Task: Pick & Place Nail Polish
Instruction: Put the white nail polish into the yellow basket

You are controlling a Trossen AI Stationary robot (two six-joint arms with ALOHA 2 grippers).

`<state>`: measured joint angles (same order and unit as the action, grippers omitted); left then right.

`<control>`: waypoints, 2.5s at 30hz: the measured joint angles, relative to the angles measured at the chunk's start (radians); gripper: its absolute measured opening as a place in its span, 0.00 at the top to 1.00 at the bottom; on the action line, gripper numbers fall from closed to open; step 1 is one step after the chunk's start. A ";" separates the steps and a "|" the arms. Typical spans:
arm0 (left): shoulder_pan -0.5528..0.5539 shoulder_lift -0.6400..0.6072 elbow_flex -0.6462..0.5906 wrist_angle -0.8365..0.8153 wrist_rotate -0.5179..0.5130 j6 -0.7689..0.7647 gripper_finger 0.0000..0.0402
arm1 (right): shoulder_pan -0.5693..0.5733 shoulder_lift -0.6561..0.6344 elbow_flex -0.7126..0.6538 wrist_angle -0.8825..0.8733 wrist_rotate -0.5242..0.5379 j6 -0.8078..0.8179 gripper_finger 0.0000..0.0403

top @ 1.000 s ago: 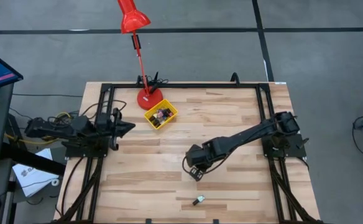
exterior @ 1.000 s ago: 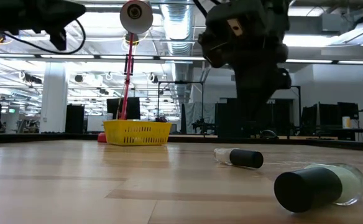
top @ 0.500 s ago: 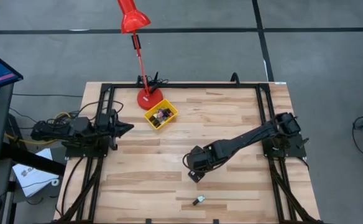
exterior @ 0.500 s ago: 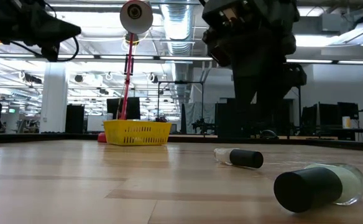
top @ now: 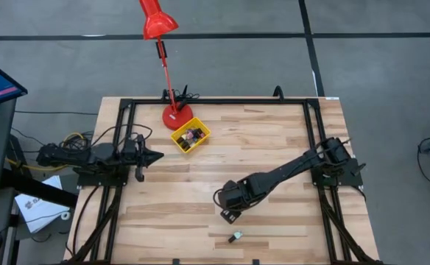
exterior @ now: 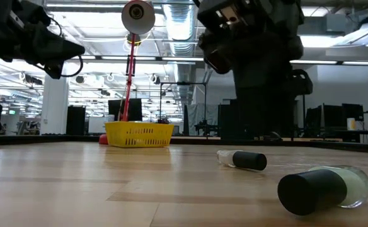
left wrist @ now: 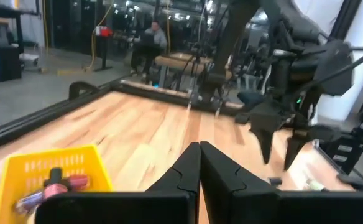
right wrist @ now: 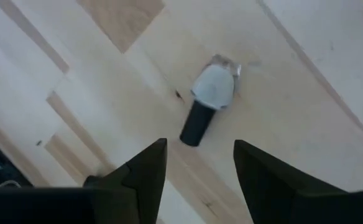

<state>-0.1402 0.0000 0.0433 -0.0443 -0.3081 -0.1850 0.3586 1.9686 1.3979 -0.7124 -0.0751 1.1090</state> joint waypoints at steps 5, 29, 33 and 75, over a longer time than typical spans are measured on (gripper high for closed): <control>-0.001 0.000 -0.035 0.104 0.005 0.053 1.00 | -0.001 0.000 0.000 -0.009 0.020 0.009 0.56; 0.000 0.022 -0.037 0.111 -0.007 0.020 1.00 | 0.020 0.106 0.005 -0.025 0.083 -0.131 0.64; 0.000 0.022 -0.037 0.111 -0.007 0.021 1.00 | 0.026 0.121 0.004 -0.031 0.097 -0.190 0.71; 0.000 0.022 -0.037 0.122 -0.006 0.022 1.00 | -0.522 0.116 0.456 -0.008 0.260 -0.821 0.89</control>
<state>-0.1402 0.0216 0.0063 0.0776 -0.3141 -0.1625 -0.1633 2.0842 1.8542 -0.7203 0.1852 0.2885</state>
